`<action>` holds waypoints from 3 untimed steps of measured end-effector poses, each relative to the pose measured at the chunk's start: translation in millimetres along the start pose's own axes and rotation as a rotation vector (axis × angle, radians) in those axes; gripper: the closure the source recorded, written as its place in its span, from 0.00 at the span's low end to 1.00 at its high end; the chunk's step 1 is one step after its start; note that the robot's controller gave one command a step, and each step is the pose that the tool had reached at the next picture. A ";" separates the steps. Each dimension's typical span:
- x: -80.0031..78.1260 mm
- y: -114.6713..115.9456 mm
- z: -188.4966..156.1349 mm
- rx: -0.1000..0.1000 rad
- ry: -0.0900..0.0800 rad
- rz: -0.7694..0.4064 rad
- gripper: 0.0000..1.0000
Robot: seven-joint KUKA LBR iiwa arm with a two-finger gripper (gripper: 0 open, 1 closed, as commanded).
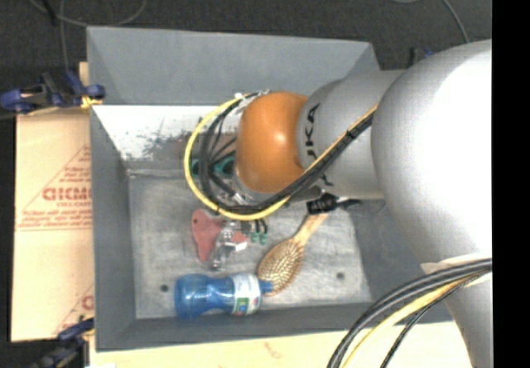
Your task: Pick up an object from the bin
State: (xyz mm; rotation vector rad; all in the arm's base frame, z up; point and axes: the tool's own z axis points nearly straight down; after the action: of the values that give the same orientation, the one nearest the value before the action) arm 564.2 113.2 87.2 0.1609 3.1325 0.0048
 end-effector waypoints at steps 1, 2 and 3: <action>-14.4 -3.7 19.7 -0.002 0.001 0.055 0.00; -17.3 -4.4 11.4 0.000 0.001 0.062 0.00; -18.1 -3.7 16.3 -0.001 -0.006 0.056 0.00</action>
Offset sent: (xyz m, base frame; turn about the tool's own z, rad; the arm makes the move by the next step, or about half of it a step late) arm 0.0134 -0.0052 -0.0172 0.0660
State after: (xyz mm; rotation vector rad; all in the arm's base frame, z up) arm 581.9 107.8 71.0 0.2475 3.1211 0.0060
